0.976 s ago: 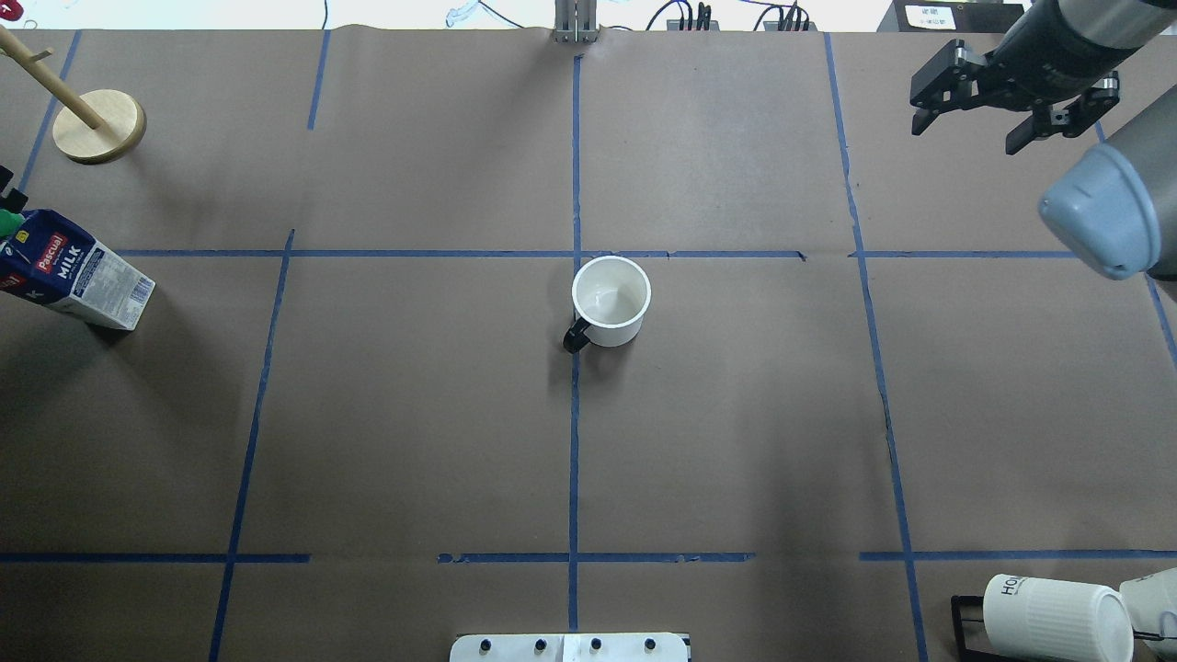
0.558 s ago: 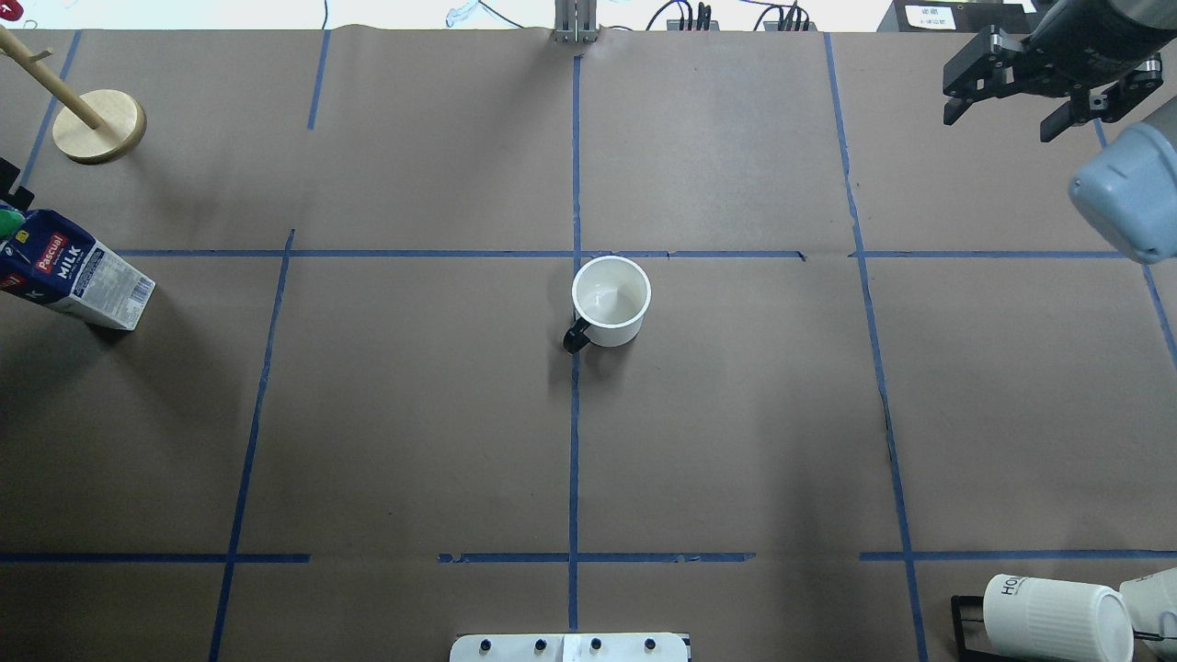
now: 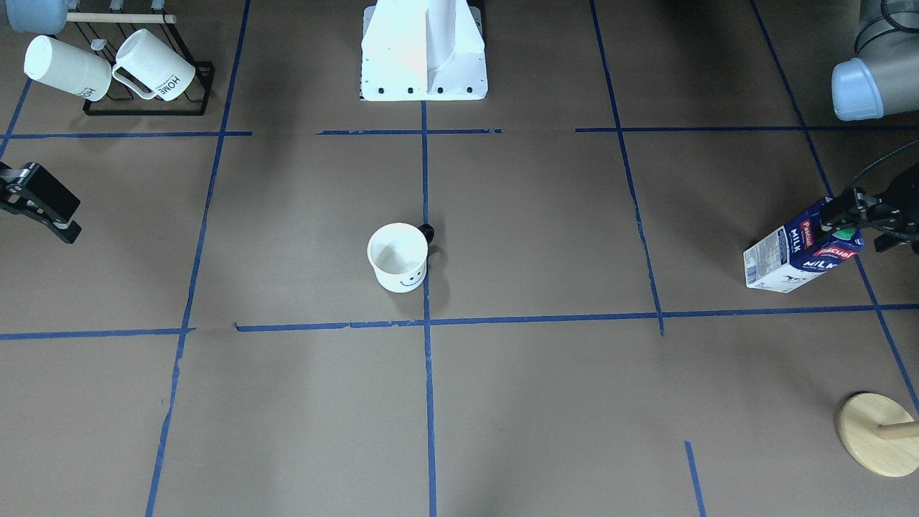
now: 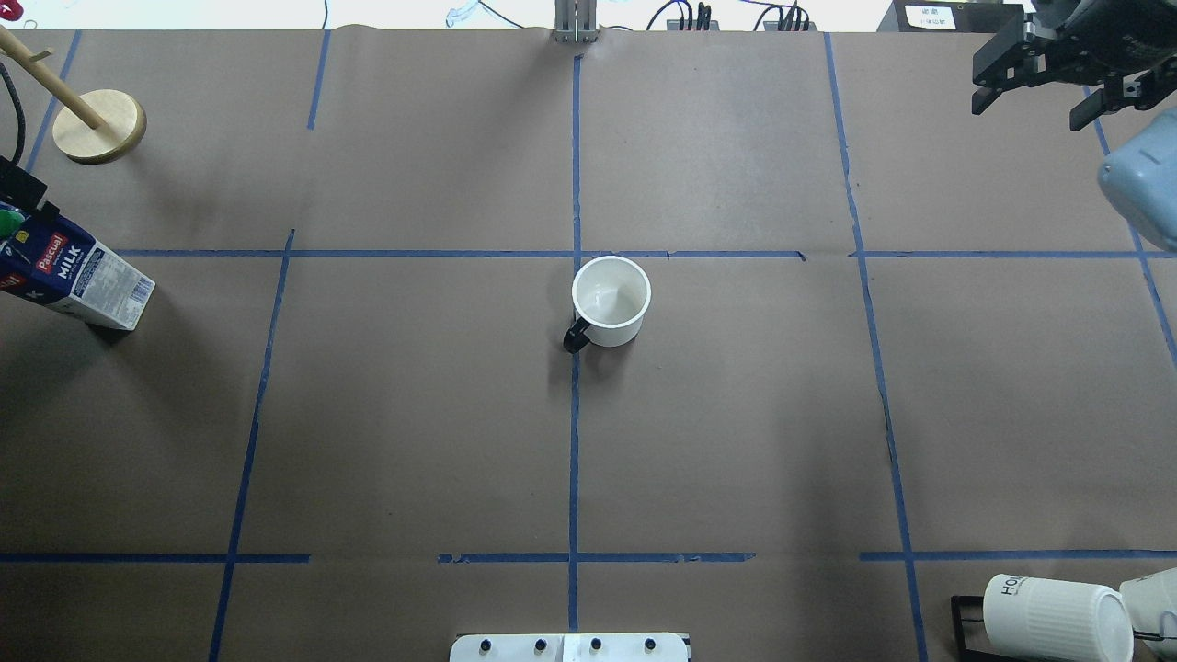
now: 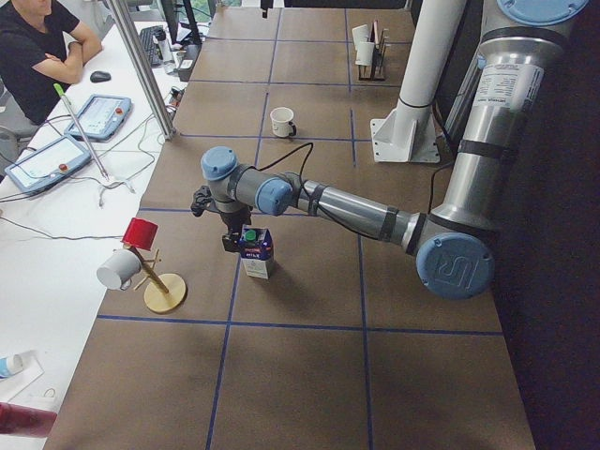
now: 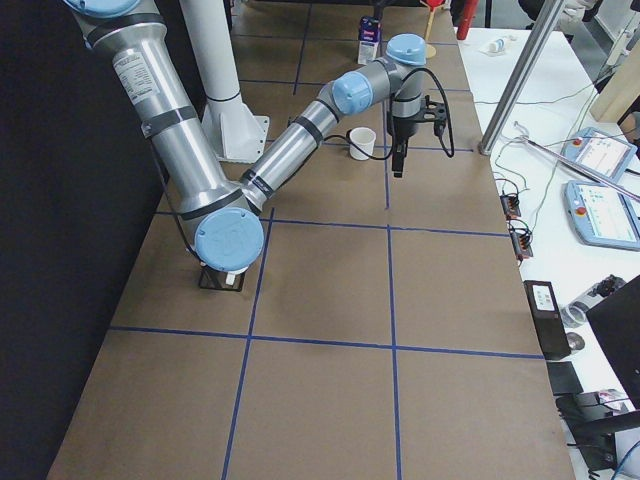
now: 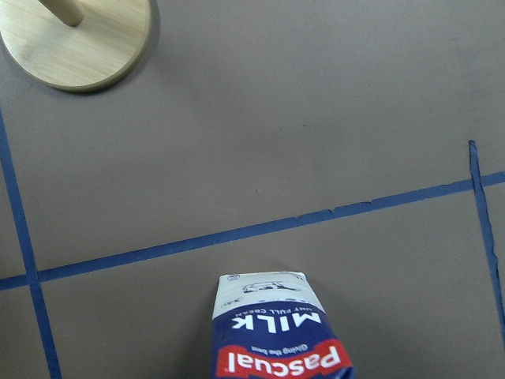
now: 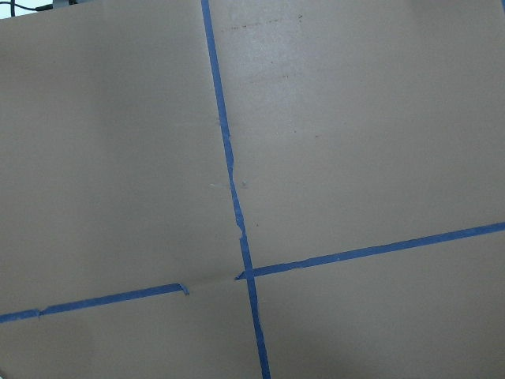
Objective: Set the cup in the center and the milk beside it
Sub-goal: 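Lower the left gripper onto the milk carton's top and grasp it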
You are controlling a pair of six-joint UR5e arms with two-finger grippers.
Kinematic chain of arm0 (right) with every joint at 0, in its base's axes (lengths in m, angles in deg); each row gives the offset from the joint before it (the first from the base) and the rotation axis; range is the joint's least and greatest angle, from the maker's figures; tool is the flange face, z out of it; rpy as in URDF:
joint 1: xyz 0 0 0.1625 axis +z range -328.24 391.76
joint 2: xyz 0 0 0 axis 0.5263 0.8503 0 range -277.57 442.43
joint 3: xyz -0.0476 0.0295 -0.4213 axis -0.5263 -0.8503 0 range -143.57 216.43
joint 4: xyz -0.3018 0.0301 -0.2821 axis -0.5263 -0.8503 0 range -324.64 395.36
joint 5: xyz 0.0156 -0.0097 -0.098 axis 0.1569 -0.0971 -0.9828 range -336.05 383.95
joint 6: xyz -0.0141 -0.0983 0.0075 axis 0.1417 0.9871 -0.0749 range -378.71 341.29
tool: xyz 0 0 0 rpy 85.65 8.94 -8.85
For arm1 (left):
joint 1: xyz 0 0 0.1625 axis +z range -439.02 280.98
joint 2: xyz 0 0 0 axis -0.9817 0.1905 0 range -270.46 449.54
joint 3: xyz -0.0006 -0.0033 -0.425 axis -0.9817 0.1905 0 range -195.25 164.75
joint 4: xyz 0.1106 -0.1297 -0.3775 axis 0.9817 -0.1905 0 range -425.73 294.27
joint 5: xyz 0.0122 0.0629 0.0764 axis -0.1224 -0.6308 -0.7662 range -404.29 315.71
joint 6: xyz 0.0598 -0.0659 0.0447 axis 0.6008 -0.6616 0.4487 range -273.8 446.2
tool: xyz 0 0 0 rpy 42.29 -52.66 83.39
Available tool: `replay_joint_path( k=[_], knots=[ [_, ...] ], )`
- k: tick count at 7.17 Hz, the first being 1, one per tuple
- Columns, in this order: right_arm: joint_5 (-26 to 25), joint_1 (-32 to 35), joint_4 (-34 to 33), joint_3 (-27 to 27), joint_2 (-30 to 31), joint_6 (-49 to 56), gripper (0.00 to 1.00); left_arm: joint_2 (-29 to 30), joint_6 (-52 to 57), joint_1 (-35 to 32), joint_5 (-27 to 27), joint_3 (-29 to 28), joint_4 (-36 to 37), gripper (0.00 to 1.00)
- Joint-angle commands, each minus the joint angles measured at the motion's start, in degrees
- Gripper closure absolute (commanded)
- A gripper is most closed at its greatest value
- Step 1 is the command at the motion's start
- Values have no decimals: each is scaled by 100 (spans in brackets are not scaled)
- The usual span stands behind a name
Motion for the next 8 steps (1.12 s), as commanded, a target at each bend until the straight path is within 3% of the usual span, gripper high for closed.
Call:
replay_joint_path(
  k=[1,3,5,6,8],
  knots=[
    [0,13,-2,35,24,11,0,-38,-179,16,0,17,-83,1],
    [0,13,-37,61,24,2,0,-46,-269,51,-9,17,-83,4],
    [0,13,-63,62,24,11,0,-55,-286,173,-27,26,-57,19],
    [0,13,-72,62,24,11,0,-99,-278,174,-18,35,-57,39],
    [0,13,-73,70,24,11,0,-125,-278,165,-36,262,48,89]
  ],
)
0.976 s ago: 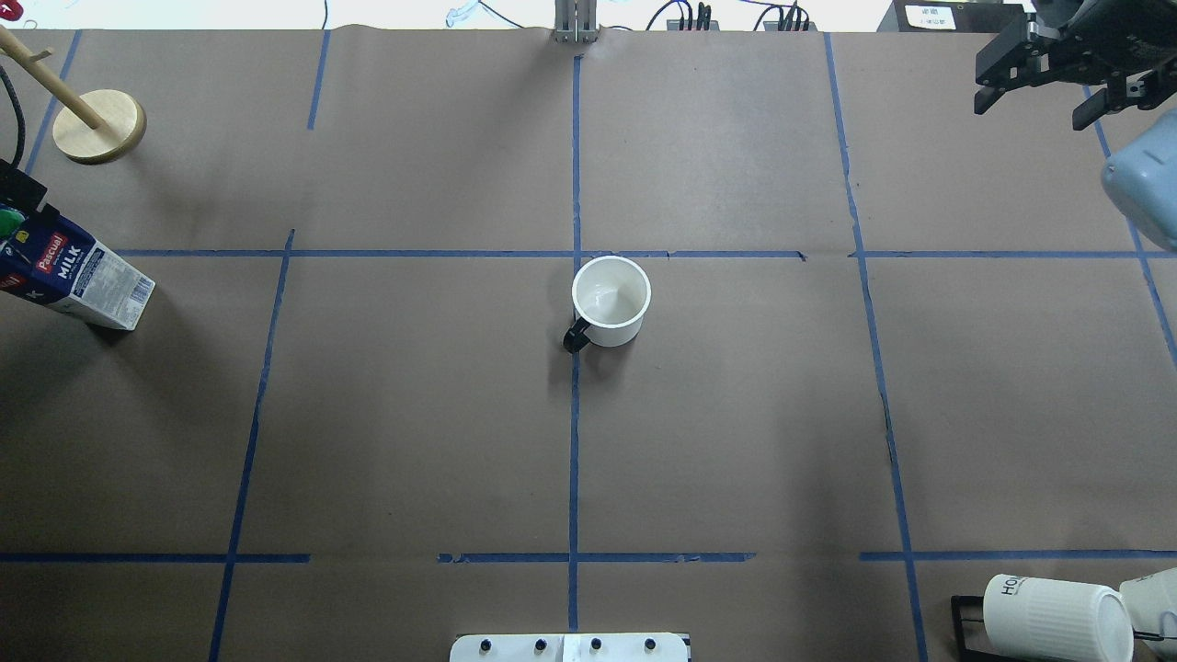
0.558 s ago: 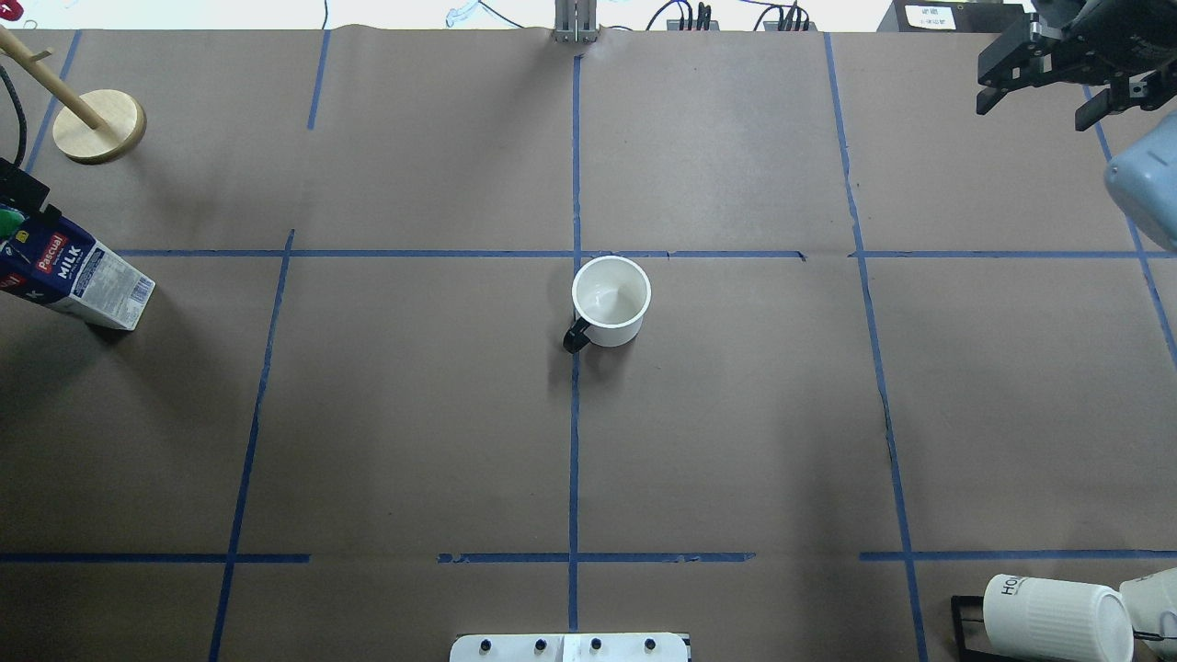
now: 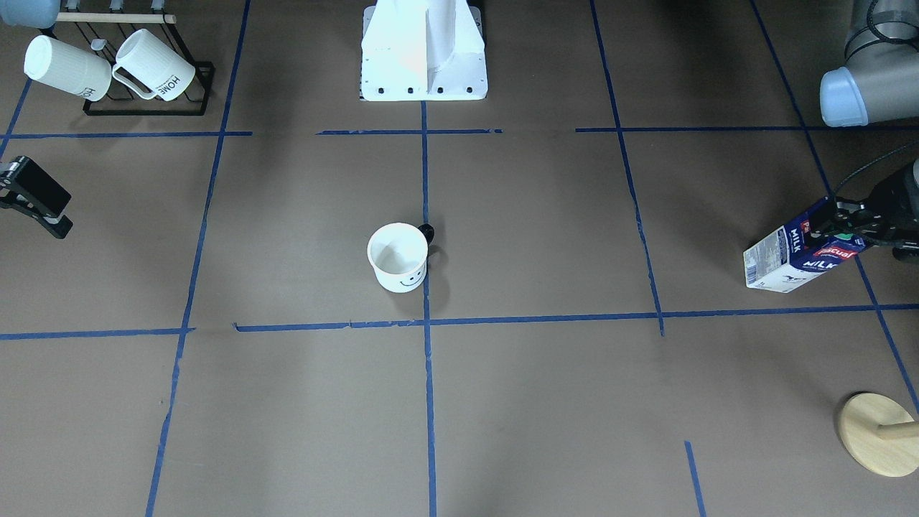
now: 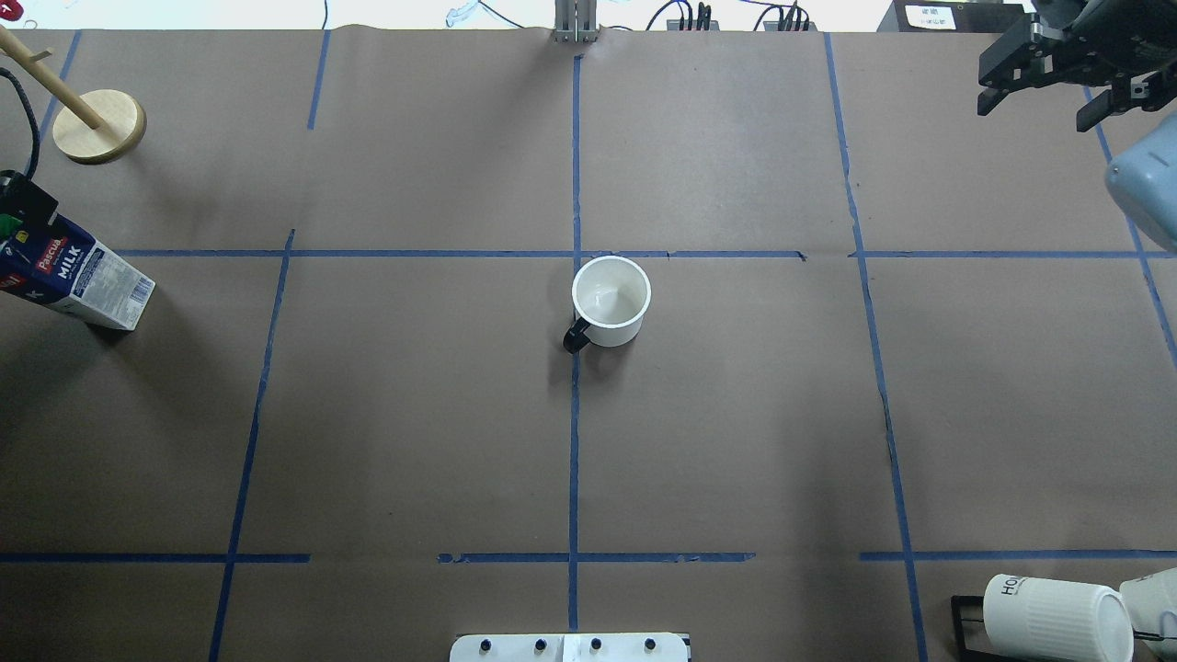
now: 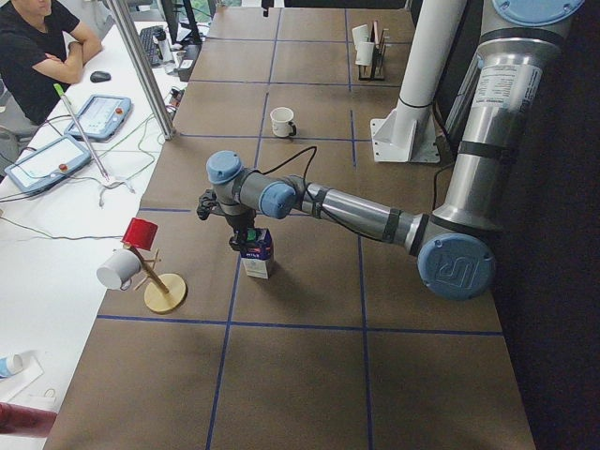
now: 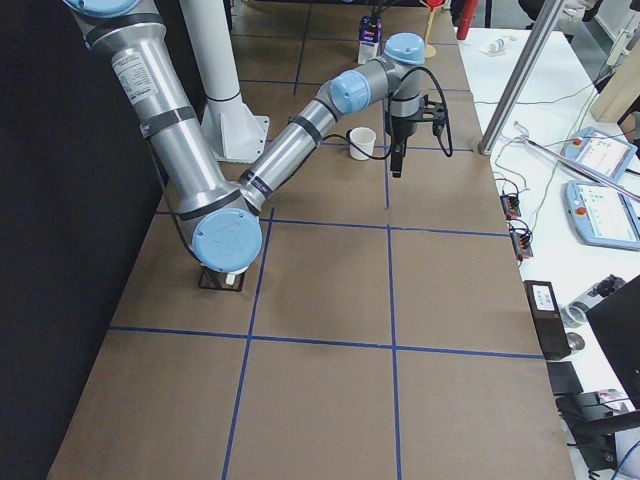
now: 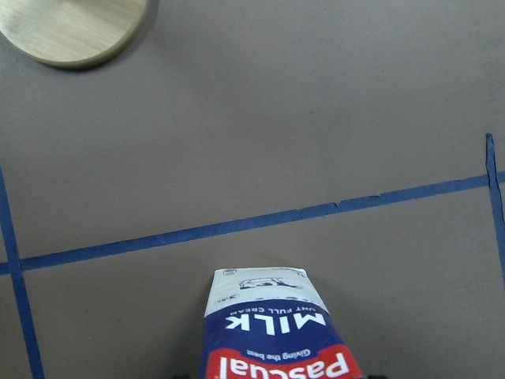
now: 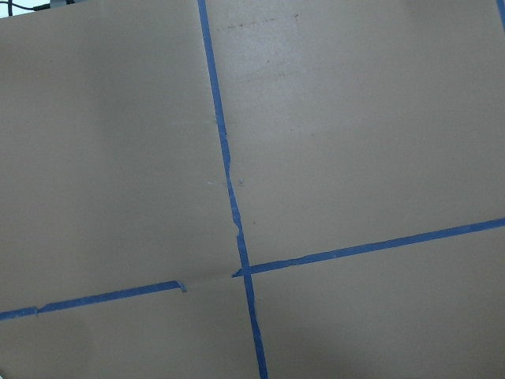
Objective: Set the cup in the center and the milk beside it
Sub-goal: 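Lower the left gripper onto the milk carton's top and grasp it, then carry the milk carton beside the mug with the left gripper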
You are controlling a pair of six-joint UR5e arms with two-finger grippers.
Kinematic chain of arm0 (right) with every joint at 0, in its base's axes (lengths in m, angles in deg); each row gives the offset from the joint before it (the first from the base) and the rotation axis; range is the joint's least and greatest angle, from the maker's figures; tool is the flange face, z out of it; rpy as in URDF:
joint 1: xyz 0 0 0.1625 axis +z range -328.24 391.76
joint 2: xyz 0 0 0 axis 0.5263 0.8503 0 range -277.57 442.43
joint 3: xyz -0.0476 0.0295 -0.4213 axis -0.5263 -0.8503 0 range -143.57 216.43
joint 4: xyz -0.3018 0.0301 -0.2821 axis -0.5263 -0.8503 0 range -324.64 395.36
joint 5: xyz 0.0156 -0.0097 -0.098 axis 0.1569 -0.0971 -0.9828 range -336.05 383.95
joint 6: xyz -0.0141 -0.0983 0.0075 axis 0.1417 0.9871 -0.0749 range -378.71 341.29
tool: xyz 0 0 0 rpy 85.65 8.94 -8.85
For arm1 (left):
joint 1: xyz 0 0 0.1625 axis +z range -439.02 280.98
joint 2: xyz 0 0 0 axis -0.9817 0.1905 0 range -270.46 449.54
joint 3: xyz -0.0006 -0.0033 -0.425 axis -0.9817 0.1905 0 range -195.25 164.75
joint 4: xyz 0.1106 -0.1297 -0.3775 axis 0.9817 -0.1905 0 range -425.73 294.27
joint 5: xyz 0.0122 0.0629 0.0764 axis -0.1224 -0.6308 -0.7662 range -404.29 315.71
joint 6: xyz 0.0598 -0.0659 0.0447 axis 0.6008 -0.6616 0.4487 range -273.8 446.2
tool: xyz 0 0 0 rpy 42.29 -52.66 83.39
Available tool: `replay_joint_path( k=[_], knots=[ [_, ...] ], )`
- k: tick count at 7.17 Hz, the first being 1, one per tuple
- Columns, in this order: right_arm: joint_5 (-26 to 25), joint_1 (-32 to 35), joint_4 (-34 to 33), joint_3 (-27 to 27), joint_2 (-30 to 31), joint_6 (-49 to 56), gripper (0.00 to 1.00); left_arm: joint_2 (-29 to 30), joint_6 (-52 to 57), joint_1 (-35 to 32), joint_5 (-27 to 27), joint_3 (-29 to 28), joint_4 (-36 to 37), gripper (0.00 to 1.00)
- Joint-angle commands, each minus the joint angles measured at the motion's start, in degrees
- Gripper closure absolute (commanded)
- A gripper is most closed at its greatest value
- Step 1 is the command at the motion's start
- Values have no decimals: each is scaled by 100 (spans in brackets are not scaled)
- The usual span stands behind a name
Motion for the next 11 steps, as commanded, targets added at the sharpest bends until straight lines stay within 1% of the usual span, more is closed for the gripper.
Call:
replay_joint_path(
  k=[1,2,3,4,5,6,7,8,9,10,11],
  knots=[
    [0,0,-2,6,0,0,0,-9,1,-2,-1,416,466,94],
    [0,0,-2,6,0,0,0,61,27,-20,-19,897,1201,96],
    [-9,17,-2,67,113,235,0,271,44,-28,-28,1328,2052,96],
    [0,61,32,172,375,681,0,664,45,-28,-36,1437,2626,96],
    [-9,201,85,208,735,1277,0,1077,-25,-28,-28,1430,3006,96],
    [-44,420,242,226,1217,2032,0,1490,-522,41,7,1360,3097,96],
    [-44,726,583,165,1700,2718,0,1860,-1327,416,8,1324,3089,96],
    [-35,964,752,121,1940,3020,0,2281,-2057,794,16,1176,3063,96],
    [-1,1132,754,112,2186,3345,0,2720,-2761,1259,8,931,2941,96],
    [200,1377,754,51,2284,3845,0,2855,-3447,1542,8,702,2356,96],
    [350,1563,754,-20,2390,4146,0,3205,-4184,1849,-10,117,1489,95]
  ],
)
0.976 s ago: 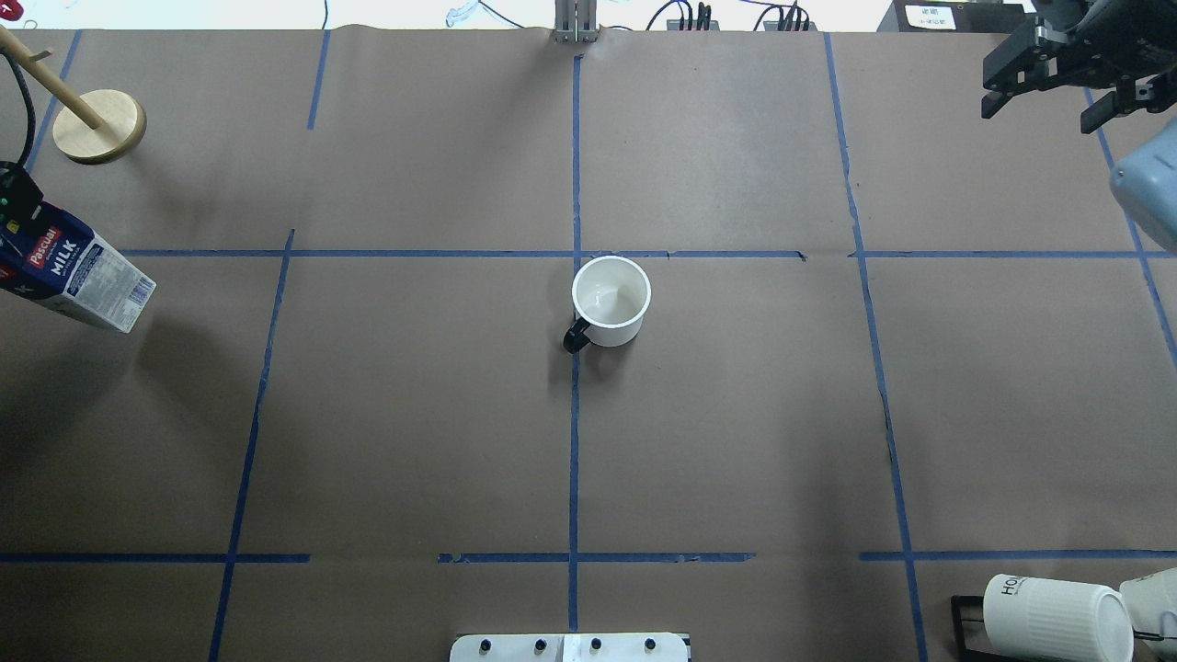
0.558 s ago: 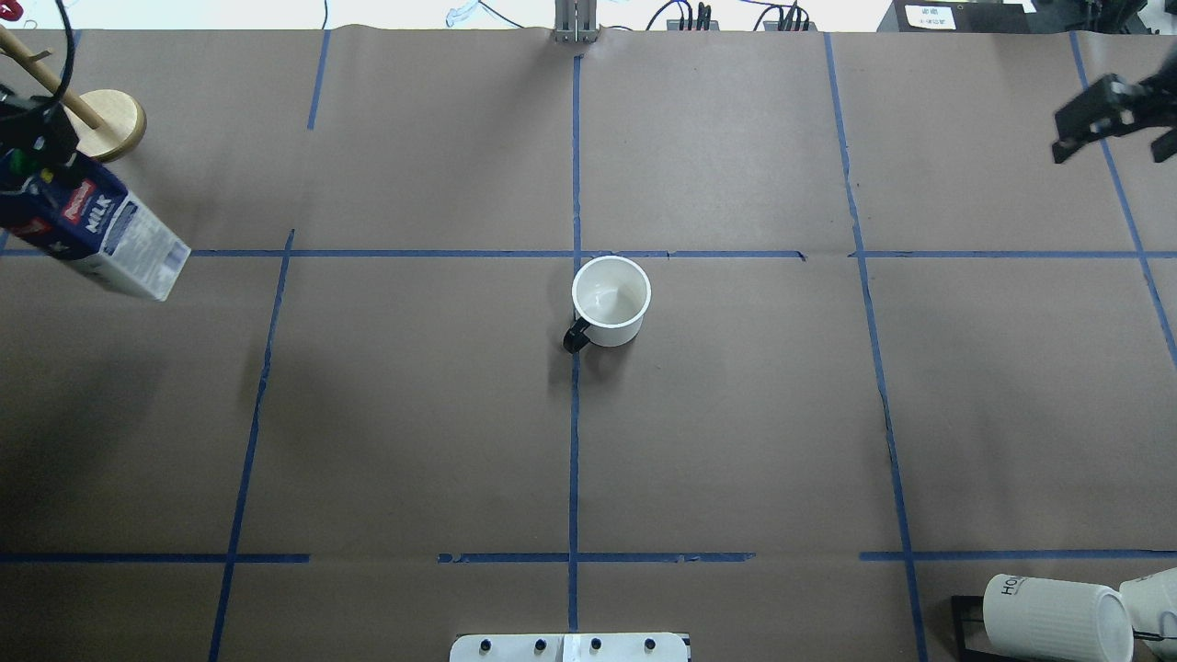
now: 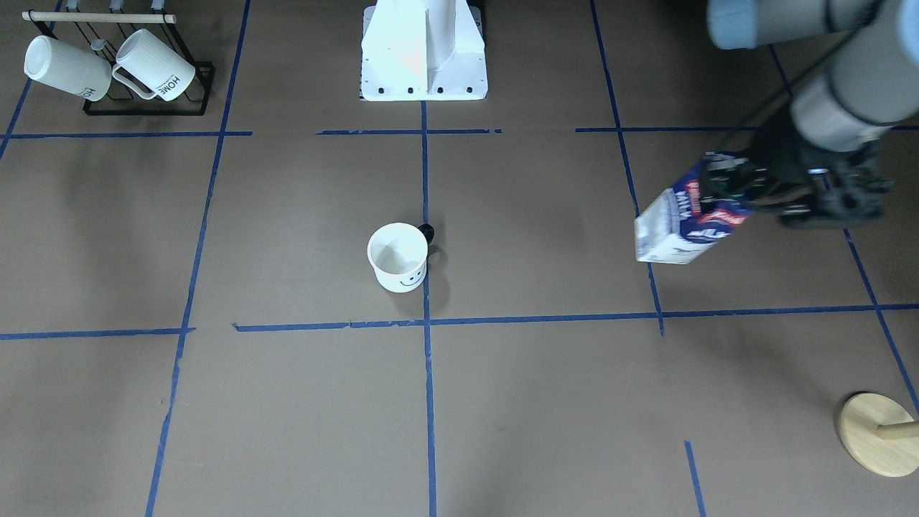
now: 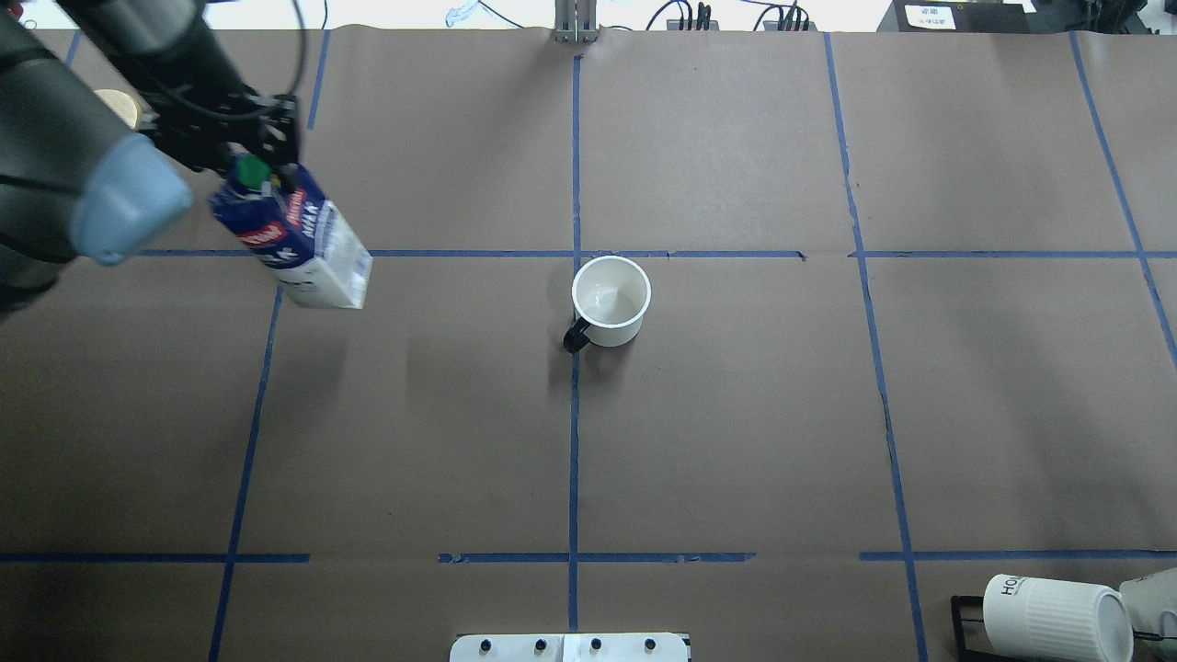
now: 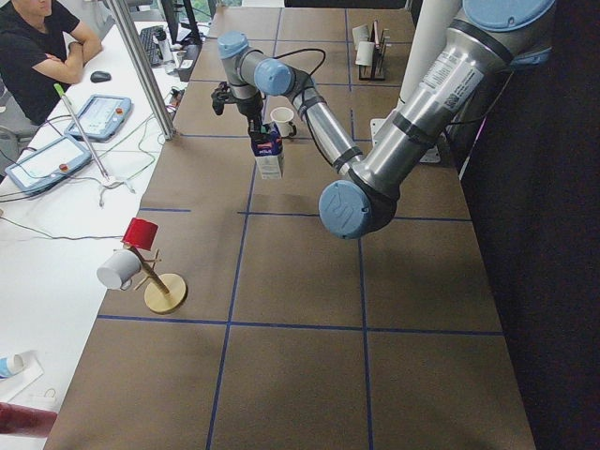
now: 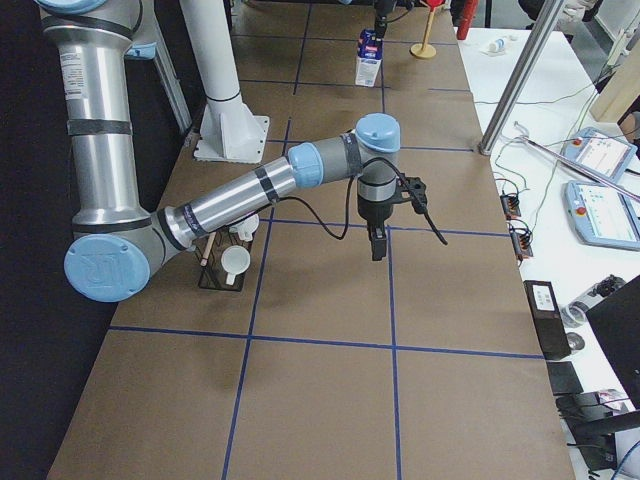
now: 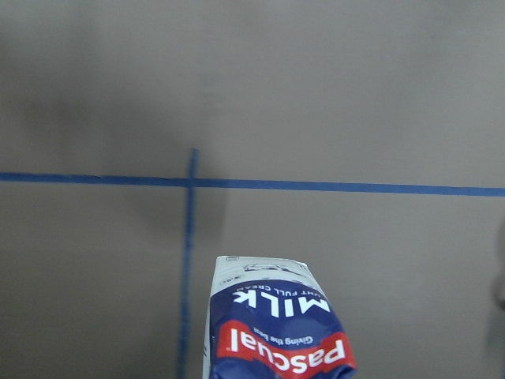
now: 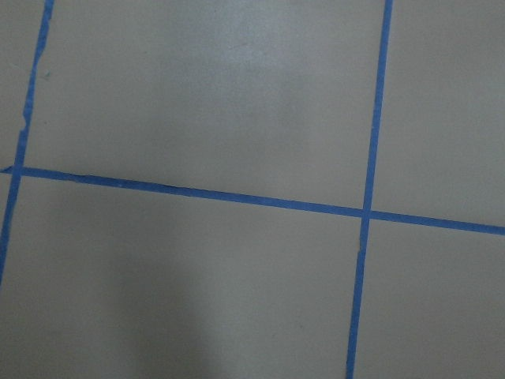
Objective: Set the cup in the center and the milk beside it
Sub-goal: 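Carry the milk carton beside the mug with the left gripper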
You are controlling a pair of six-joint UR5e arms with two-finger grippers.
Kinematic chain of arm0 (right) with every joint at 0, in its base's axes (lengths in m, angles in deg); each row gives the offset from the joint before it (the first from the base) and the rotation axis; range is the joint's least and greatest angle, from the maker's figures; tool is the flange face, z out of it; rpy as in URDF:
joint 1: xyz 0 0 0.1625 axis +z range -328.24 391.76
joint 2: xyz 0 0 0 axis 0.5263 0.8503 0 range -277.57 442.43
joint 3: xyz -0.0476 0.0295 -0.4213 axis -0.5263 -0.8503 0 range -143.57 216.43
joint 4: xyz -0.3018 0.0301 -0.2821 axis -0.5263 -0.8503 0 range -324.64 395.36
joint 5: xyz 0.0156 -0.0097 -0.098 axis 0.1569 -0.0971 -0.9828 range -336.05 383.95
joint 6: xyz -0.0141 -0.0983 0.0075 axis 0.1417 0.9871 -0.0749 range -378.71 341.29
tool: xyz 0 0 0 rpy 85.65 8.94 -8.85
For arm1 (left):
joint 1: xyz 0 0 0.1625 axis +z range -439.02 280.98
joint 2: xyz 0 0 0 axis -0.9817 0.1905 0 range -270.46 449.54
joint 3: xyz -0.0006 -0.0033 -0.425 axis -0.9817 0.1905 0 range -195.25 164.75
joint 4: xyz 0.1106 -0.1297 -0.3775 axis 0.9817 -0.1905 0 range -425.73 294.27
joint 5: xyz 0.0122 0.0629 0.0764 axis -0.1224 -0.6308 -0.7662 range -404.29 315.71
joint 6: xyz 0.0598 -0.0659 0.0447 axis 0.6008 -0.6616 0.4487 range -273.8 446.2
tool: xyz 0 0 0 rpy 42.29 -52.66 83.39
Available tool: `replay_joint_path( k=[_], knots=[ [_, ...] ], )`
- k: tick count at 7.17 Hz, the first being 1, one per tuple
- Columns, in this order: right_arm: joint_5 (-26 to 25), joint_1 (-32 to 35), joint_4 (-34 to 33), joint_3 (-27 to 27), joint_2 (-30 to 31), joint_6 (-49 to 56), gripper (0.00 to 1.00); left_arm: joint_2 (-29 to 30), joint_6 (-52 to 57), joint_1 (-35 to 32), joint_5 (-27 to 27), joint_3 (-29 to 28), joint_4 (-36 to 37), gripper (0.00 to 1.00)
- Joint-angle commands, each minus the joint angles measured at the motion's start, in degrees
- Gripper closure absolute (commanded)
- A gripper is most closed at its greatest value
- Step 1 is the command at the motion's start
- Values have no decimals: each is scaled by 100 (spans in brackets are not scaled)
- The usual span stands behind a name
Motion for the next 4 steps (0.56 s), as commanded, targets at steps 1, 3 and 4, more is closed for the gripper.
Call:
replay_joint_path(
  k=[1,3,4],
  knots=[
    [179,273,12,-75,180,388,0,579,-1234,575,-31,-856,-1228,95],
    [144,274,20,-102,171,387,0,756,-1255,708,-240,-850,-1232,94],
    [152,274,20,-110,180,474,0,853,-1273,996,-538,-877,-1232,94]
  ],
)
